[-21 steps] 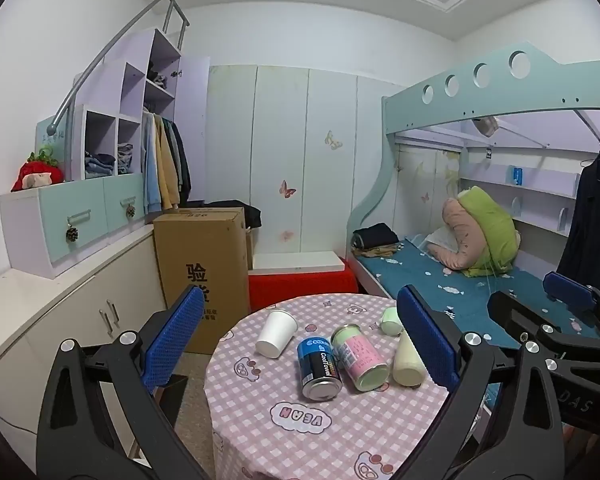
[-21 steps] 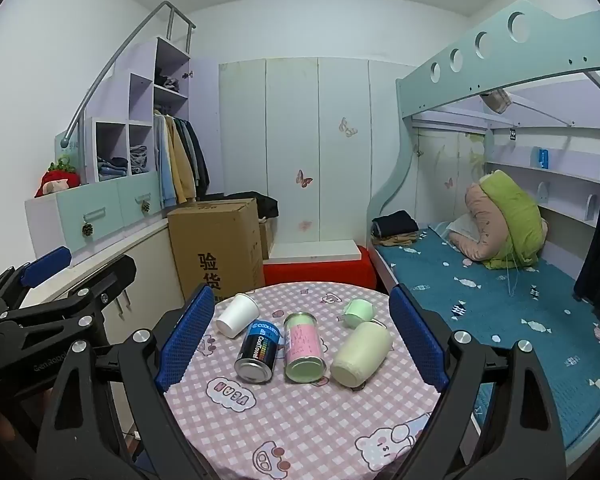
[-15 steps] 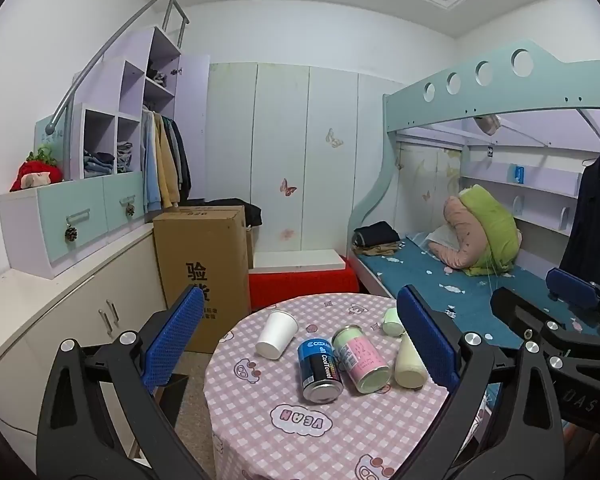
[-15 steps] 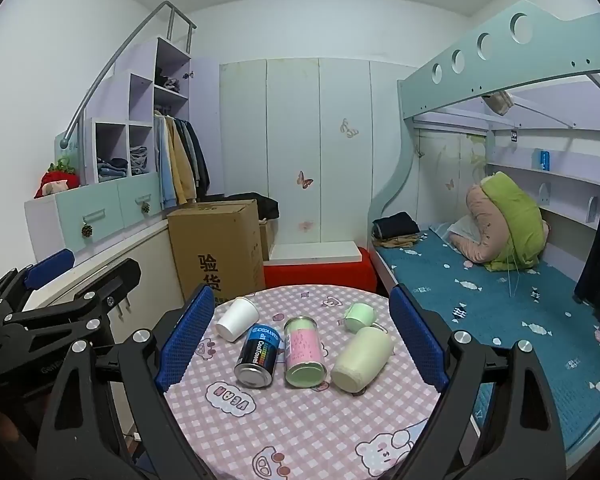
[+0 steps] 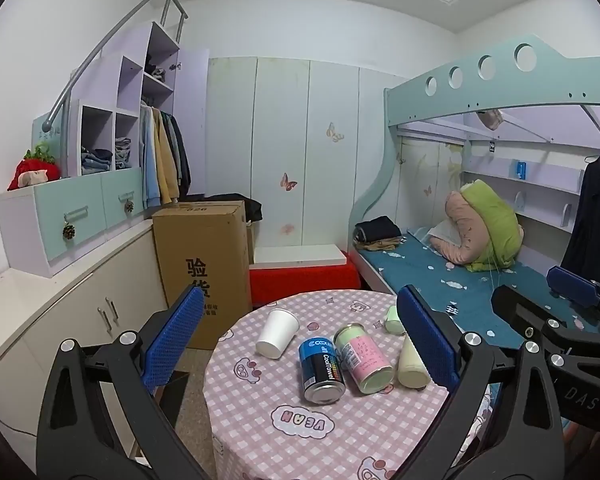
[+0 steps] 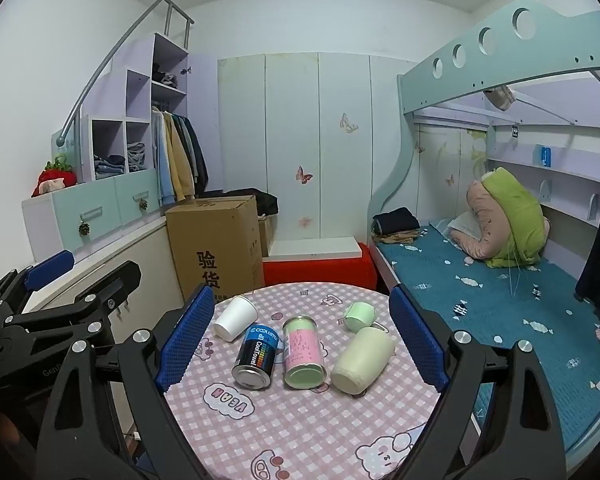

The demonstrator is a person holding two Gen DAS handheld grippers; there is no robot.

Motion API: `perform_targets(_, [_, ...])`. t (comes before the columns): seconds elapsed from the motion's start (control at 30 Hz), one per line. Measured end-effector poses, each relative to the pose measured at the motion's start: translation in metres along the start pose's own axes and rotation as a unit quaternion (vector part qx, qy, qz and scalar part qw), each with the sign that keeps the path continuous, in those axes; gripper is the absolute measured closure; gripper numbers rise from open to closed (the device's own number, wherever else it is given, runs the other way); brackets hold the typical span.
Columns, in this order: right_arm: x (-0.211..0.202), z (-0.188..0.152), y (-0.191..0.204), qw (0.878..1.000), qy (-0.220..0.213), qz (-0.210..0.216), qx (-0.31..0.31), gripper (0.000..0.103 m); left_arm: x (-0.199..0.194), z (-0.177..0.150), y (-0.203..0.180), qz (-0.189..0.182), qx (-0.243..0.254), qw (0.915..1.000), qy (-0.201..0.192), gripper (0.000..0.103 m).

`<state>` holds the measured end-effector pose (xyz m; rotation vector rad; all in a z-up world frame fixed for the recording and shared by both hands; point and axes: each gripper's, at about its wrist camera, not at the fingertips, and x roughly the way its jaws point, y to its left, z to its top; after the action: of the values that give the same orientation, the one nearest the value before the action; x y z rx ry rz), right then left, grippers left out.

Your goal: Flip cup upright

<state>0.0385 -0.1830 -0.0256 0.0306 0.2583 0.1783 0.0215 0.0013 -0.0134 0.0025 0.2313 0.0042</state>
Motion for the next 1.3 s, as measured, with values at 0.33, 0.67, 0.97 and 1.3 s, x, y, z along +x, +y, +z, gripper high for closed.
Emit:
perform_targets(0.33, [0.004,0.000,-0.002,1.000,0.002,0.001,0.001,0.017,0.008,-0.002,0.003,0.000,0.001,1.0000,0.004,0.006])
perform_targets(0.67, [0.003,0.003,-0.002,1.000,0.003,0.001,0.002,0.017,0.015,-0.002,0.003,0.003,0.003,1.0000,0.002,0.006])
perform_targets(0.97, [0.003,0.003,-0.002,1.000,0.003,0.002,0.002,0.017,0.015,-0.002,0.003,0.003,0.004,1.0000,0.002,0.006])
perform_targets(1.3, [0.007,0.001,-0.002,1.000,0.004,0.001,0.003,0.017,0.017,-0.002,0.005,0.003,0.004,1.0000,0.002,0.006])
